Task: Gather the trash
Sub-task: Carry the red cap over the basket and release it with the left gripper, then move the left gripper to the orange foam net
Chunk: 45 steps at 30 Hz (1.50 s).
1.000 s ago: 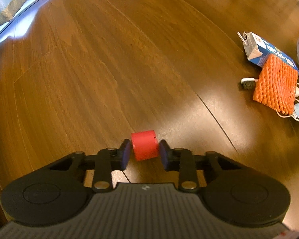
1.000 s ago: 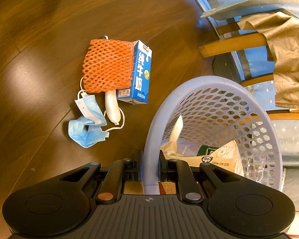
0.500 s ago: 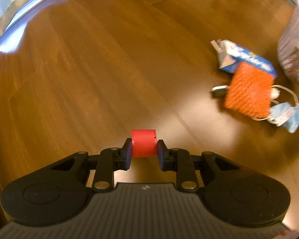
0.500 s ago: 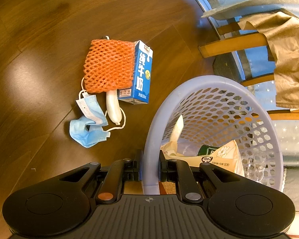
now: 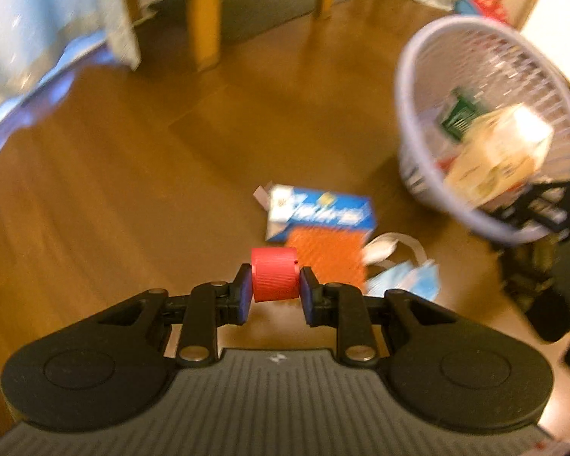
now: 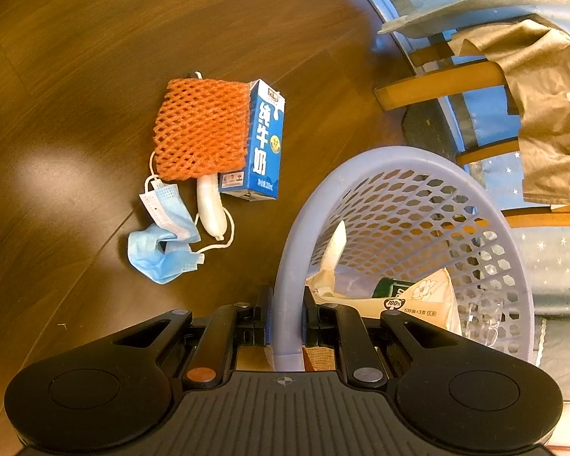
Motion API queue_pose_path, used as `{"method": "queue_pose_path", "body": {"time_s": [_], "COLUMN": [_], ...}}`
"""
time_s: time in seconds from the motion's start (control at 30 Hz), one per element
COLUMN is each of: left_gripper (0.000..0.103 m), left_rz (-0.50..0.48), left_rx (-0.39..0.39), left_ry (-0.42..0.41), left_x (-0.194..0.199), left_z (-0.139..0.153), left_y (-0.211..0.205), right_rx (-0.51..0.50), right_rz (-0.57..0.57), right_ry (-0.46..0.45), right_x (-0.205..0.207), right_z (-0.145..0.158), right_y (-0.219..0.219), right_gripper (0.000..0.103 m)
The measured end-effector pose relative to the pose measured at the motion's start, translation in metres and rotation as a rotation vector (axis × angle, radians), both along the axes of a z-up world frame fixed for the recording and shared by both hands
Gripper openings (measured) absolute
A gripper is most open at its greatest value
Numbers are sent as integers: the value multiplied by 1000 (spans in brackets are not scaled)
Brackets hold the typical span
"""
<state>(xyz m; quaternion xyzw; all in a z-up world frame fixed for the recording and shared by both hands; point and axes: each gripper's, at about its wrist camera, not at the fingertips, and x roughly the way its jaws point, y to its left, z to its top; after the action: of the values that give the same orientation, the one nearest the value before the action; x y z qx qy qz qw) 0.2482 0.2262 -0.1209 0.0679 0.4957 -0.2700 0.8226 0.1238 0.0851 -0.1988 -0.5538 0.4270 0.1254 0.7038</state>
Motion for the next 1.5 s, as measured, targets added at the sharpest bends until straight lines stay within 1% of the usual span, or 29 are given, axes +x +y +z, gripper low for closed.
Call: {"method": "queue_pose_path", "body": {"time_s": [0.17,0.37,0.63,0.8,0.83,0.87,0.93,1.1,1.33,1.5], "left_gripper": [21,21,21,22,29,40,41,41,41,41], "left_rz": [-79,-204,-319,-358,-362,-362,-366,-351,-307,-260], "left_rx": [-40,-69,-112,-150,-160,-165,-175,-164,-132,-98], "left_ry": [-66,-125,-160,-158,-155,-148,-149,-150,-163,-177], "left_x": [2,2,1,4,6,7,8,11,14,15], "left_z": [33,61,74,74,74,73,74,76,84,89], "left_y": [-31,-69,-123,-150,-155,-158,-162,-154,-134,-107], "right_rx": [-1,1,2,6,7,8,11,15,19,23], "right_rz": [2,6,4,1,-1,-2,-6,-10,-10,-8], "right_ry": [0,2,-1,-1,-2,-3,-2,-3,-4,-9], "right_x": [0,-2,-4,-4,-4,-4,-3,-1,-1,-2], "right_z": [0,0,2,3,3,3,4,6,6,9], "right_y": [0,-1,-2,-3,-4,-4,-6,-7,-7,-8], "right_gripper": [10,10,10,10,10,10,10,10,10,10]}}
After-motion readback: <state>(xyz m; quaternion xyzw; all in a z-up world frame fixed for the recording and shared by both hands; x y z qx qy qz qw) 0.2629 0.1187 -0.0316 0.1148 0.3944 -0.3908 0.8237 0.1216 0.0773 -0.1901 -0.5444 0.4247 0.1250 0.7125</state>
